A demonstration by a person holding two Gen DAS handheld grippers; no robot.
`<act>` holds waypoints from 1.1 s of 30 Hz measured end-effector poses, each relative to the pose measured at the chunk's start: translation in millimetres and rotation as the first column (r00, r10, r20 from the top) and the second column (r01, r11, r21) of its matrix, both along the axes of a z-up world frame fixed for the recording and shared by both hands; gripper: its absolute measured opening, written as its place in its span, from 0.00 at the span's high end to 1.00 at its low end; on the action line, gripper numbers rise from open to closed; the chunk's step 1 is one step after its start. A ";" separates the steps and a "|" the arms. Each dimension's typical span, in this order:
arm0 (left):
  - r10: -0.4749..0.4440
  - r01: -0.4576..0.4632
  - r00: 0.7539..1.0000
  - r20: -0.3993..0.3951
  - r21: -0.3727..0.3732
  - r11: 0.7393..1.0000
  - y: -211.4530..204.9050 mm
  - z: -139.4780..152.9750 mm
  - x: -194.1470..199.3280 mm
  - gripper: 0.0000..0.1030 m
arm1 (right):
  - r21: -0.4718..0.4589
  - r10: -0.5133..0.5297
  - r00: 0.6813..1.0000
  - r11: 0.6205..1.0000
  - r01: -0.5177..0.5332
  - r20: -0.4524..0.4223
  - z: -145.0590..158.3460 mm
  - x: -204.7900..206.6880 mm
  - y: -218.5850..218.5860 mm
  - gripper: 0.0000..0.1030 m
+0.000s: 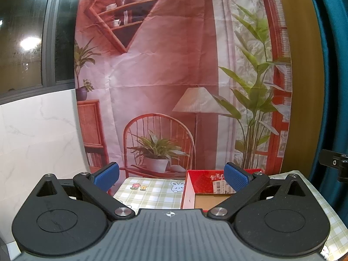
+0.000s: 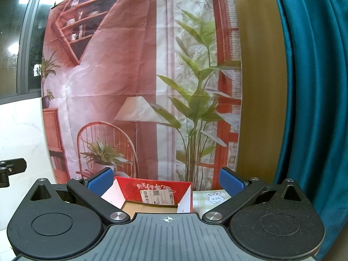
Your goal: Organize soft objects
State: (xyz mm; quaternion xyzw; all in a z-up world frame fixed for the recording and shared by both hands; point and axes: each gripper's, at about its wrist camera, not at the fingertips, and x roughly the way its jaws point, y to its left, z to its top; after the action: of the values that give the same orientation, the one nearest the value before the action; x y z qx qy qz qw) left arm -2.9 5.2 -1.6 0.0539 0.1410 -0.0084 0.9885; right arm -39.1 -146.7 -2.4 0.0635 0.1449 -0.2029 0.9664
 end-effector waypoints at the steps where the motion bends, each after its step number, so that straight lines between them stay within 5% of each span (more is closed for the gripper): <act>1: -0.001 0.001 1.000 0.001 0.000 1.000 0.0 -0.1 -0.3 0.00 | 0.000 0.000 1.000 1.000 0.000 0.000 0.1 -0.1 -0.1 0.00; 33: -0.004 0.004 1.000 0.000 -0.003 1.000 2.1 -0.5 -0.4 0.00 | 0.000 0.002 1.000 1.000 -0.002 0.001 -0.7 -0.7 -0.8 0.00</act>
State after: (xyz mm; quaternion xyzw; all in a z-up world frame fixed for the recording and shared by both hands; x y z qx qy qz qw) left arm -3.3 7.3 -2.1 0.0525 0.1408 -0.0107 0.9886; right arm -39.8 -147.5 -3.1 0.0633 0.1444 -0.2021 0.9666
